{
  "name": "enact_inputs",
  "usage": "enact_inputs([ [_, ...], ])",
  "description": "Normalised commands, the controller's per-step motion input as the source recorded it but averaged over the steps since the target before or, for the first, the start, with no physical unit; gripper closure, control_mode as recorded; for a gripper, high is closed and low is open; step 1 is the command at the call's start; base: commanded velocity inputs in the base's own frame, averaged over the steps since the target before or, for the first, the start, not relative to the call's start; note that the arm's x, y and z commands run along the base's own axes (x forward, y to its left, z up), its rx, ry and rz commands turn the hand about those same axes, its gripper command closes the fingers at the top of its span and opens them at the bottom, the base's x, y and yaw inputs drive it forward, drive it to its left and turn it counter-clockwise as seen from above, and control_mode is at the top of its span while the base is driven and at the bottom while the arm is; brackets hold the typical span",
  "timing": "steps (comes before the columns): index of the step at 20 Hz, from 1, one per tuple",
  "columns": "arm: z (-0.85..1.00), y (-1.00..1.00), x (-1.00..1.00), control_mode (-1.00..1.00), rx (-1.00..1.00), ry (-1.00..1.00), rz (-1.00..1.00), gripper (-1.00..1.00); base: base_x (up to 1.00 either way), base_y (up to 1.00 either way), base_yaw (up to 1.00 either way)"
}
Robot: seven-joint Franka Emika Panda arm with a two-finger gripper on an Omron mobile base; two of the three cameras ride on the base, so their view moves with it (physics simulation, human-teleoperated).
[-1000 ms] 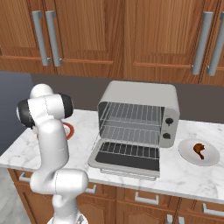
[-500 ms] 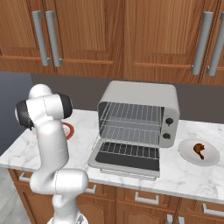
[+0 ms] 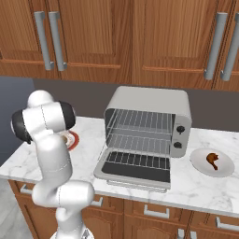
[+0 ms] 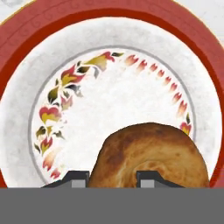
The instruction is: Open the toaster oven door. Place the bread on the bottom rack in the toaster oven and place the chicken drumstick on the top rack.
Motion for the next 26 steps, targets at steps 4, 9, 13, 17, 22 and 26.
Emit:
enact_inputs([
  [4, 0.47, -0.21, -0.28, -1.0, 0.04, 0.0, 0.0, 1.0, 0.0, 0.0, 0.0],
  [9, 0.43, -0.41, -0.27, -1.0, 0.03, 0.0, 0.0, 1.0, 0.0, 0.0, 0.0],
  [13, 0.38, -0.56, -0.29, -1.0, 0.02, 0.0, 0.0, 1.0, 0.0, 0.0, 0.0],
  [17, 0.17, -0.68, -0.32, -1.0, 0.01, 0.0, 0.0, 1.0, 0.0, 0.0, 0.0],
  [22, 0.05, -0.89, -0.14, -1.0, 0.0, 0.0, 0.0, 1.0, 0.0, 0.0, 0.0],
  [26, 0.07, -1.0, -0.04, -1.0, 0.0, 0.0, 0.0, 1.0, 0.0, 0.0, 0.0],
])
